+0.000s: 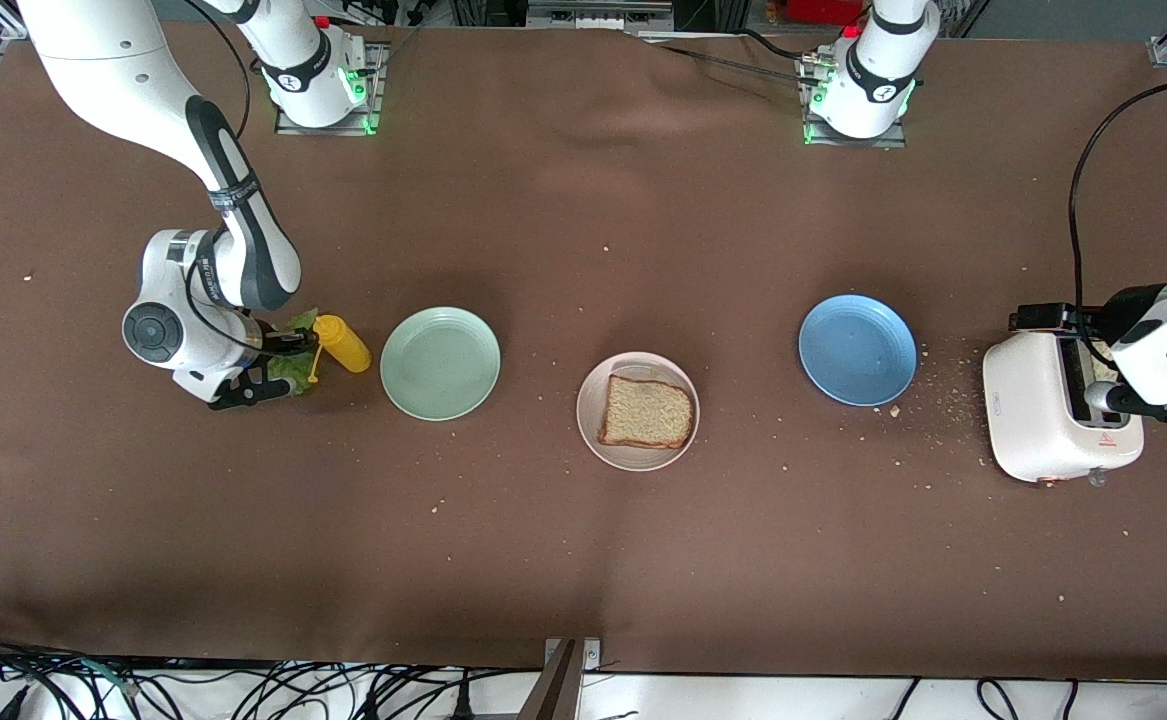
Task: Make sandwich in beige plate with both arms
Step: 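Carry the lettuce leaf onto the bread on the beige plate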
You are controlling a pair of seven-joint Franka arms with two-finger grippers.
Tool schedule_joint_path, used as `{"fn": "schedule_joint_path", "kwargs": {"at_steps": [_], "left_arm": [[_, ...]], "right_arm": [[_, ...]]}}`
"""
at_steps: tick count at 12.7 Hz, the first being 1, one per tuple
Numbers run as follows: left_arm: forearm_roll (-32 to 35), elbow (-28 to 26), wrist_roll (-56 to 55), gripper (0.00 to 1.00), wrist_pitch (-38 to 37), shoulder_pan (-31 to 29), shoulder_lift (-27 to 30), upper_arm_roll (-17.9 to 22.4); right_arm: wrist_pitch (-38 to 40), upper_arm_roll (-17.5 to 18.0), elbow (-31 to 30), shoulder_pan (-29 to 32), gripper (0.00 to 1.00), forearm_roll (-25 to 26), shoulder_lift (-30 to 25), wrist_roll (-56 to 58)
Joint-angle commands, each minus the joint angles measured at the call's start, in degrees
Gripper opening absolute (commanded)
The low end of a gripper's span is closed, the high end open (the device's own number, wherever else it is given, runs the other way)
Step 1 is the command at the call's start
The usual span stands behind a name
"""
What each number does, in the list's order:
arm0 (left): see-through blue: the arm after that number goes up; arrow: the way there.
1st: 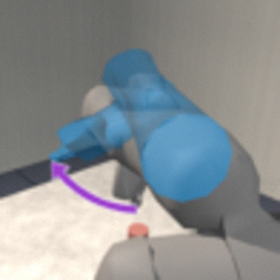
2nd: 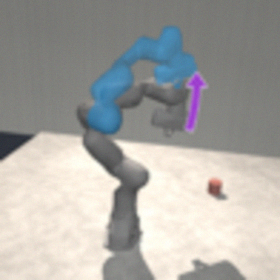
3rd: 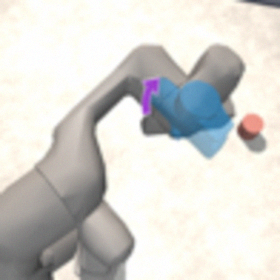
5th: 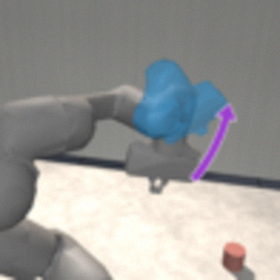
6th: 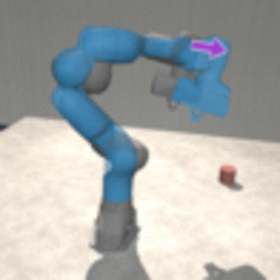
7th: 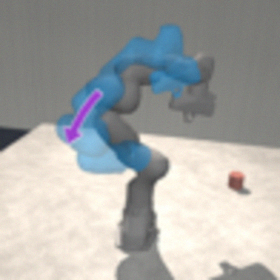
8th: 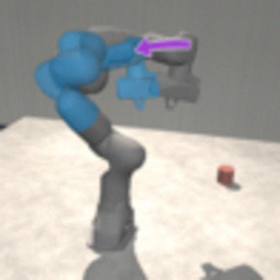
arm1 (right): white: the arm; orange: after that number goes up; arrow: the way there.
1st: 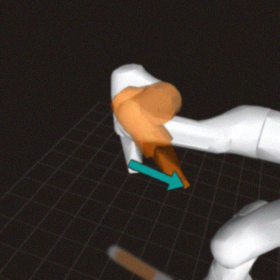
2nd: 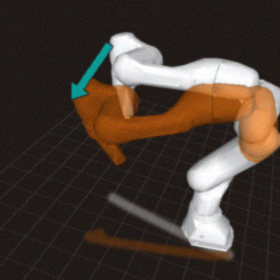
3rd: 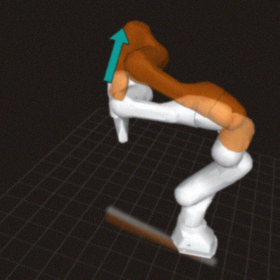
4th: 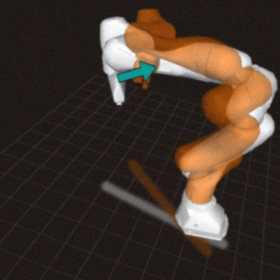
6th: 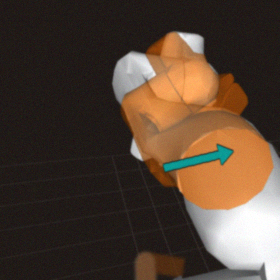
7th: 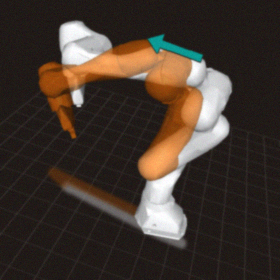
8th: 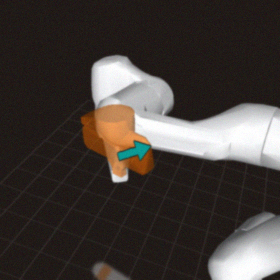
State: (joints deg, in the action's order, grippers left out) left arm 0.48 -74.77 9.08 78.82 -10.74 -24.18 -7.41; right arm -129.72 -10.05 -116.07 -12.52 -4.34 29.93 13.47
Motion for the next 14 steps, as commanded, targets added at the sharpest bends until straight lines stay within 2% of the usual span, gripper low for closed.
{"fn": "schedule_joint_path", "kwargs": {"at_steps": [1,6,11,14], "left_arm": [[2.16,-0.55,-0.55,1.00,0.37,0.02,0.71,-0.23],[2.16,-0.55,-0.55,1.00,0.46,0.02,0.71,-0.23],[2.16,-0.55,-0.55,1.00,0.37,0.02,0.71,-0.23],[2.16,-0.55,-1.08,1.00,0.37,0.19,0.71,-0.32]], "right_arm": [[2.52,-0.06,1.10,-0.31,0.00,0.30,-0.66,-0.81],[20.69,-0.67,14.53,-0.14,0.00,3.98,-1.19,-0.03],[42.93,-0.32,32.98,-0.40,0.00,5.13,-1.28,-0.19],[47.88,0.64,39.50,-0.66,0.00,3.90,-1.28,-1.16]]}}
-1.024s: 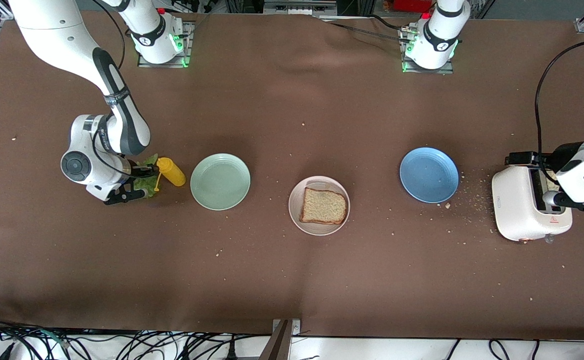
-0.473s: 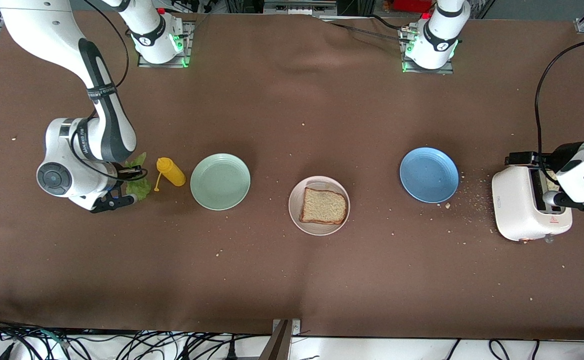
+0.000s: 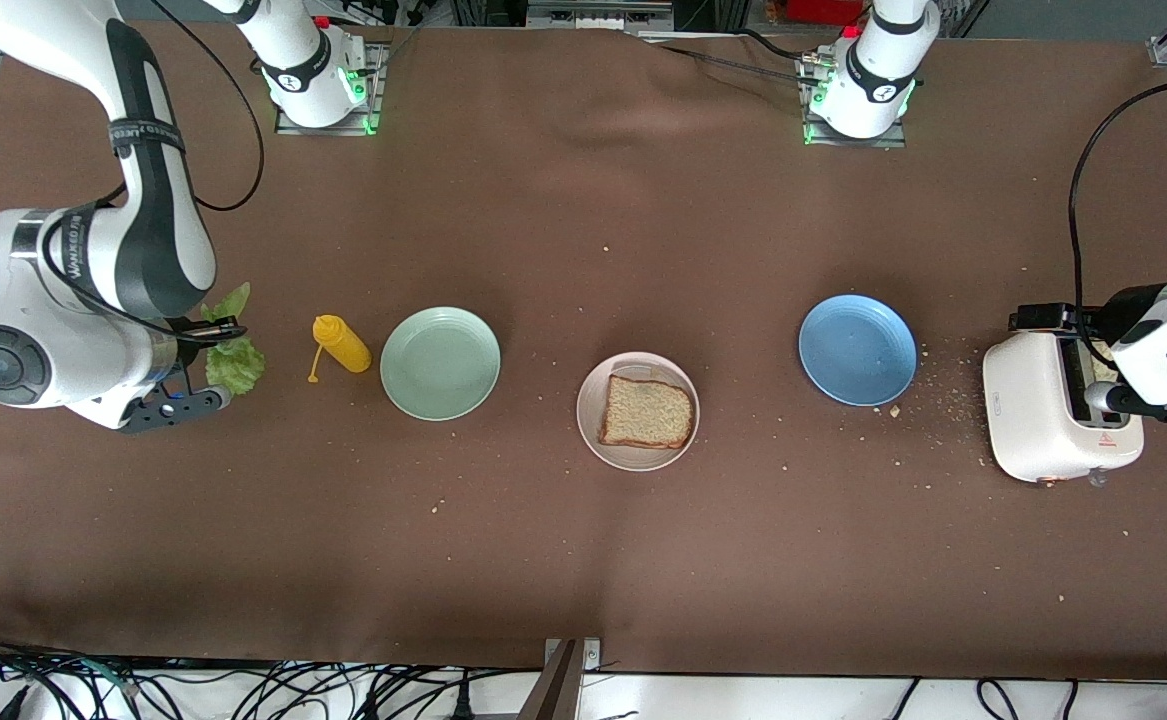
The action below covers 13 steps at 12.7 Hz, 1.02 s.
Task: Make sandwich in beige plate with both arms
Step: 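Carry the lettuce leaf onto the bread on the beige plate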
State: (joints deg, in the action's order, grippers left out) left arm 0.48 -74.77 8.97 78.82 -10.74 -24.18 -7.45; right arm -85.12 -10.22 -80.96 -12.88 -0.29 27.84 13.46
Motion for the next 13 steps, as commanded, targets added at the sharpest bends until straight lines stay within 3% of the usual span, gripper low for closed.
{"fn": "schedule_joint_path", "kwargs": {"at_steps": [1,6,9,13], "left_arm": [[2.16,-0.55,-1.06,1.00,0.37,0.19,0.71,-0.29],[2.16,-0.55,-2.37,1.00,0.46,0.54,0.71,-0.64],[2.24,-0.55,-2.38,1.00,0.37,0.45,0.71,-0.46],[2.16,-0.55,-2.38,1.00,0.37,0.45,0.71,-0.46]], "right_arm": [[3.81,1.68,5.72,-1.09,0.00,-1.11,0.81,-4.29],[2.07,8.01,7.58,-4.52,0.00,-8.14,0.90,-27.29],[-6.44,11.62,7.49,-7.41,0.00,-9.81,2.48,-41.44],[-20.92,11.89,7.49,-14.09,0.00,-14.64,7.30,-60.08]]}}
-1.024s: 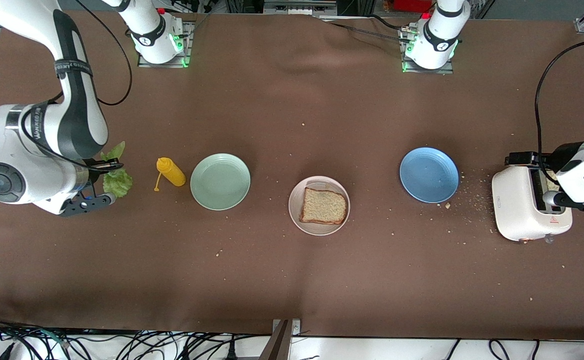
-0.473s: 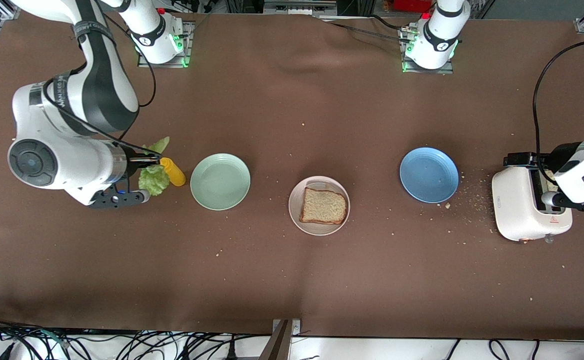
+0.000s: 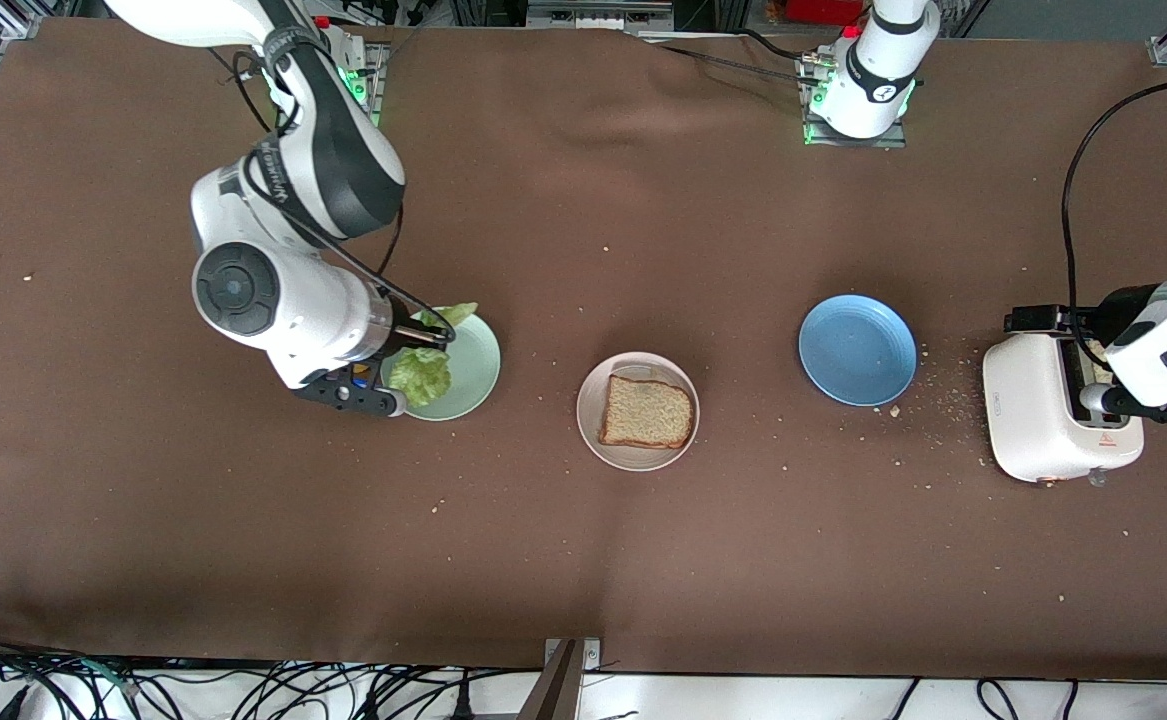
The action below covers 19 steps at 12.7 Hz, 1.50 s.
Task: Make sandwich in beige plate with both arms
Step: 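Carry the lettuce leaf onto the bread on the beige plate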
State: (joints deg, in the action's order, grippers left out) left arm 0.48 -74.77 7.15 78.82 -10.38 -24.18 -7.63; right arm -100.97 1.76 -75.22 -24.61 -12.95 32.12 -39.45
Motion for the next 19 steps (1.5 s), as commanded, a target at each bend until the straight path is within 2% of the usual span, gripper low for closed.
{"fn": "schedule_joint_path", "kwargs": {"at_steps": [1,3,7,10,11,13,14,15,16,17,19], "left_arm": [[2.16,-0.55,-0.55,1.00,0.36,0.10,0.71,-0.28],[2.16,-0.55,-0.55,1.00,0.37,0.19,0.71,-0.28],[2.24,-0.64,-0.55,1.00,0.36,0.19,0.71,-0.28],[2.24,-0.64,-0.55,1.00,0.36,0.28,0.71,-0.36],[2.24,-0.64,-0.64,1.00,0.36,0.28,0.71,-0.36],[2.24,-0.64,-0.55,1.00,0.36,0.28,0.71,-0.36],[2.24,-0.64,-0.64,1.00,0.36,0.28,0.71,-0.36],[2.24,-0.64,-0.64,1.00,0.36,0.36,0.71,-0.45],[2.24,-0.64,-0.64,1.00,0.36,0.36,0.71,-0.45],[2.24,-0.64,-0.64,1.00,0.36,0.36,0.71,-0.45],[2.24,-0.64,-0.64,1.00,0.36,0.36,0.71,-0.45]], "right_arm": [[-10.07,-0.09,1.74,-4.28,0.00,-2.43,4.51,-11.13],[-18.17,-0.01,1.74,-7.63,0.00,-3.05,7.24,-18.87],[-34.59,0.08,1.83,-12.12,0.00,-4.80,13.74,-26.44],[-48.05,3.15,1.83,-12.92,0.00,-5.07,18.31,-32.69],[-51.57,3.33,1.83,-13.00,0.00,-5.07,19.28,-33.14],[-52.66,3.60,1.83,-13.71,0.00,-5.07,19.99,-33.93],[-52.66,3.69,1.83,-13.71,0.15,-5.07,20.34,-34.02],[-52.66,3.77,1.83,-13.88,0.55,-5.07,20.43,-34.55],[-52.66,3.69,1.83,-14.58,0.91,-4.98,20.43,-35.25],[-52.75,3.69,1.83,-14.67,1.00,-5.07,20.43,-35.34],[-52.75,3.69,1.74,-14.68,1.00,-5.07,20.43,-35.34]]}}
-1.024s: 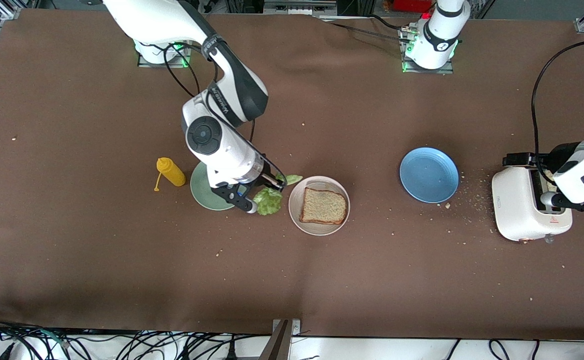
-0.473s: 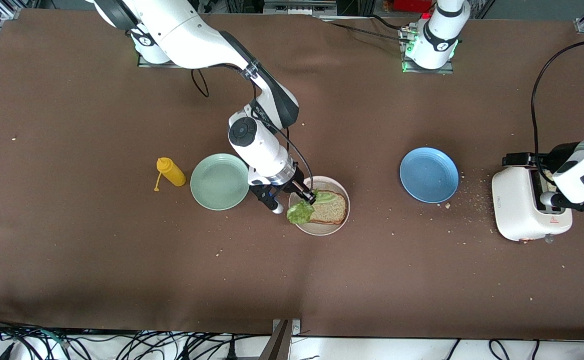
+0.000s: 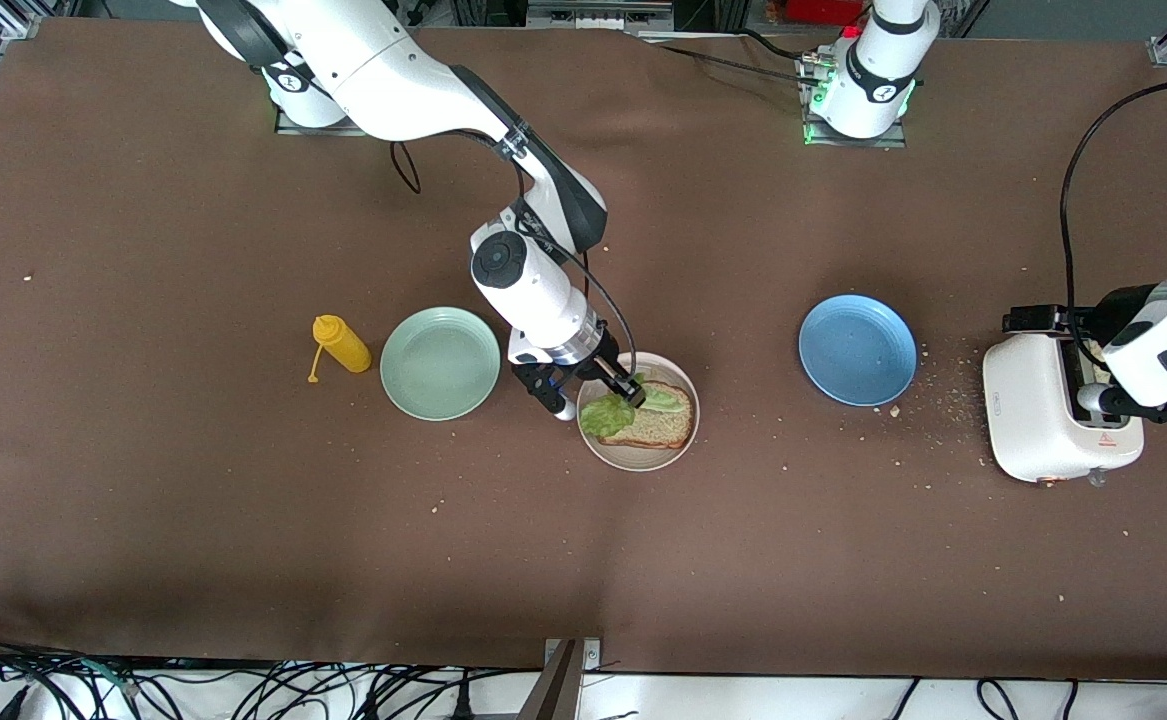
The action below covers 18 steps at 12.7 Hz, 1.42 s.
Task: Make sandwich in beige plate with both arms
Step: 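Carry the lettuce leaf onto the bread on the beige plate, then withdraw the right gripper from the lettuce while the left gripper reaches the toaster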
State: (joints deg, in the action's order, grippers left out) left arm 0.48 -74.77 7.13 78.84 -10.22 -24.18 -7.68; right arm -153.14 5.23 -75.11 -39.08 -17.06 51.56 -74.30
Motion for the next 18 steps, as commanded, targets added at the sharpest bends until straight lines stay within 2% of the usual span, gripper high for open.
{"fn": "schedule_joint_path", "kwargs": {"at_steps": [1,5,7,12,15,16,18], "left_arm": [[2.33,-0.64,-1.15,1.00,0.35,0.20,0.71,-0.49],[2.33,-0.64,-1.50,1.00,0.44,0.29,0.71,-0.58],[2.33,-0.64,-1.50,1.00,0.35,0.29,0.63,-0.58],[2.33,-0.64,-1.50,1.00,0.35,0.29,0.71,-0.58],[2.33,-0.64,-1.50,1.00,0.35,0.29,0.71,-0.58],[2.33,-0.64,-1.42,1.00,0.35,0.29,0.71,-0.58],[2.94,-0.64,-0.72,1.00,0.70,-0.24,0.71,-0.32]], "right_arm": [[-0.50,0.13,1.63,-0.12,1.00,-0.96,0.82,-0.32],[0.12,0.04,1.63,-0.03,1.00,-0.96,0.29,-0.23],[4.22,-0.31,1.63,0.76,1.00,-0.78,-1.63,0.03],[25.20,-1.89,1.81,6.72,1.00,2.46,-10.06,6.69],[39.02,-1.98,1.81,11.21,1.00,5.37,-15.07,19.50],[42.36,-3.11,1.81,12.53,1.00,5.63,-16.83,24.16],[49.83,-7.84,1.81,12.80,1.00,8.17,-19.65,35.74]]}}
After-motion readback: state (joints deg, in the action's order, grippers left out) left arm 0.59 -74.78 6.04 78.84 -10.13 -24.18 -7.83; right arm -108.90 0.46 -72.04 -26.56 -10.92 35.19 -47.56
